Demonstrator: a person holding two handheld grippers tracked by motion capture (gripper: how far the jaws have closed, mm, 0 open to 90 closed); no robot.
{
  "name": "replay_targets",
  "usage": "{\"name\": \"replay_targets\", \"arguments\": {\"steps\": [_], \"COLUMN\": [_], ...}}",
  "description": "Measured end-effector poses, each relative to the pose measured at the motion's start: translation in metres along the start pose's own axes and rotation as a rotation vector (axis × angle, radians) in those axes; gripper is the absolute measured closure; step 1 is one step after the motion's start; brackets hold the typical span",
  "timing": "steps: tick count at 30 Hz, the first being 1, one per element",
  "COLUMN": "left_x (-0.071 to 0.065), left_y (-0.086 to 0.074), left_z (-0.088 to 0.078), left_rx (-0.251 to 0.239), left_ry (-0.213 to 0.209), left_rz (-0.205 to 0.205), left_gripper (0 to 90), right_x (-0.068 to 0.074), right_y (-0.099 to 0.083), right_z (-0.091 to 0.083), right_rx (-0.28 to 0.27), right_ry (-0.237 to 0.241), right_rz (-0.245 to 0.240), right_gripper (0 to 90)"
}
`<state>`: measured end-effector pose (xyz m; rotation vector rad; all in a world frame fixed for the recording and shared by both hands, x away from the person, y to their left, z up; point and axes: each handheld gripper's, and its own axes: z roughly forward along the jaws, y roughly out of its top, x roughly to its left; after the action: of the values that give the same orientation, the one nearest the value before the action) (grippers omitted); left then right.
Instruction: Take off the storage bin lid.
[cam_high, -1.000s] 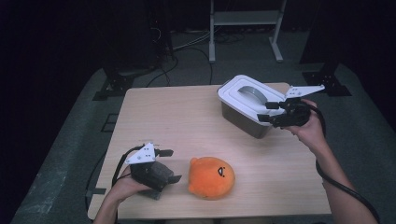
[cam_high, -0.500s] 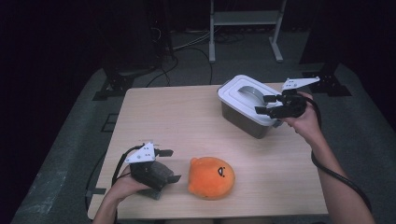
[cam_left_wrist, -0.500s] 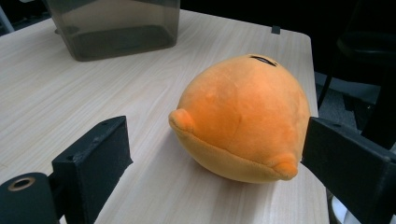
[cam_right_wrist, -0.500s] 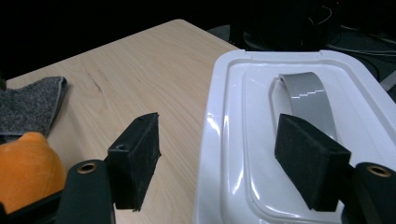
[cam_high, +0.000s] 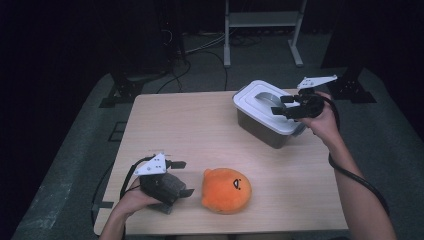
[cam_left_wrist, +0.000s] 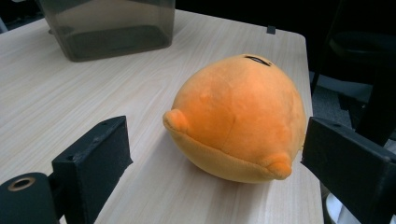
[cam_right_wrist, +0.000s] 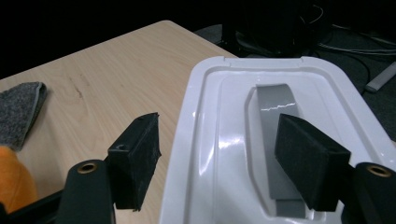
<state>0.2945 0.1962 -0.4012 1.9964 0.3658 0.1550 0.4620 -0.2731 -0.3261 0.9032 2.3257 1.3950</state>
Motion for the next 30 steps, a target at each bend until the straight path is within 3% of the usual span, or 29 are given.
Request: {"name": "replay_targets", "arguments": {"steps": [10,21,30], "left_x": [0.002,0.002,0.004], "left_y": [-0.003,-0.004,-0.005], "left_z": [-0.006,-0.006,-0.009], "left_rx": [-0.010,-0.001,-0.004], "left_ry": [0.001,0.000,0.001], "left_rz": [-0.018,-0.013,-0.022], "left_gripper": [7.2,7.2,7.2], "right_x": [-0.017,-0.028,-0.029], "right_y": [0.005,0.003,0.002], "right_z": [0.016,0.035,0.045], "right_rx": [-0.011,0.014,0.020], "right_ry": [-0.034,-0.055,-0.079], "right_rz": [0.024,0.050,0.058], "right_gripper": [31.0,34.9,50.2]}}
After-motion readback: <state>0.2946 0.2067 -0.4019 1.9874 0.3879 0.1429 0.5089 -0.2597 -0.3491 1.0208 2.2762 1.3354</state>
